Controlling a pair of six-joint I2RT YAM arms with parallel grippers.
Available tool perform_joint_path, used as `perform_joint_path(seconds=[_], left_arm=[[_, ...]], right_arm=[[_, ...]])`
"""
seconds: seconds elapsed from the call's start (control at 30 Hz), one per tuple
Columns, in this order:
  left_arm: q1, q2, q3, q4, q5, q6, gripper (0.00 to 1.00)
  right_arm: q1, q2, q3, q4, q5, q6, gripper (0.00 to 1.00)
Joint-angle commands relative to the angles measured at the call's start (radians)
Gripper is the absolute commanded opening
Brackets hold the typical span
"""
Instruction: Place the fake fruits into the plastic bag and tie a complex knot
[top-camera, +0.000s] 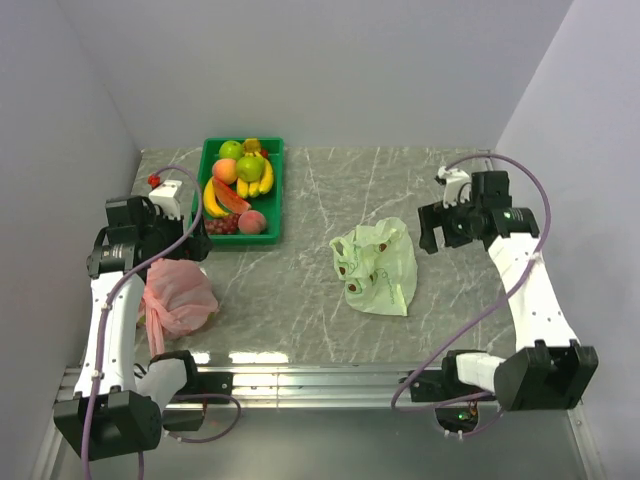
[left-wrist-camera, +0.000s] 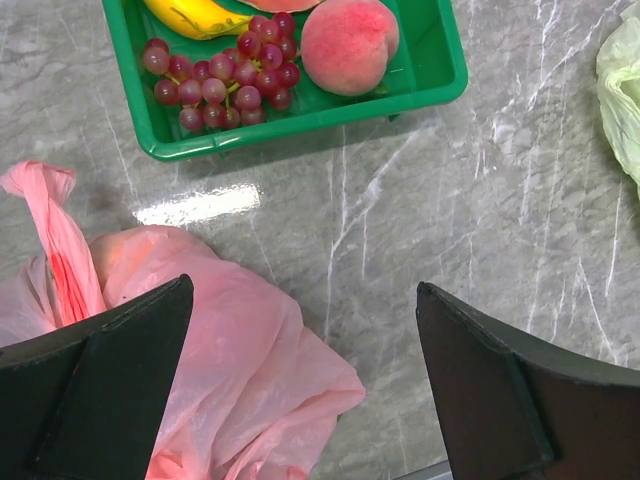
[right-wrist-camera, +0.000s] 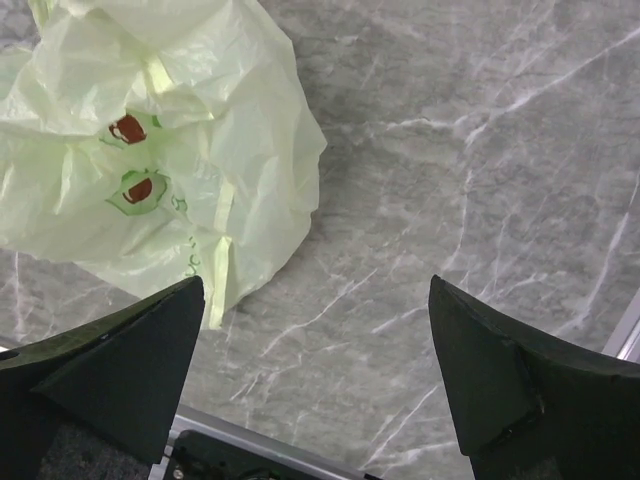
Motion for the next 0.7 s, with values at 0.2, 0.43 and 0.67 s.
perform_joint_path(seconds=[0.2, 0.43, 0.67], left_arm=[[-0.001, -0.028, 0.009, 0.013, -0.029, -0.001, 0.99], [0.0, -0.063, -0.028, 0.008, -0.055, -0.018, 0.99], [-0.001, -0.075, -0.03, 0.001, -0.061, -0.028, 0.99]], right_arm=[[0.066, 0.306, 0.395, -0.06, -0.055, 0.042, 1.0], [0.115, 0.61, 0.659, -0.152, -0.117, 0.138, 1.0], [0.16, 0.815, 0.704, -0.253, -0.105, 0.125, 1.0]])
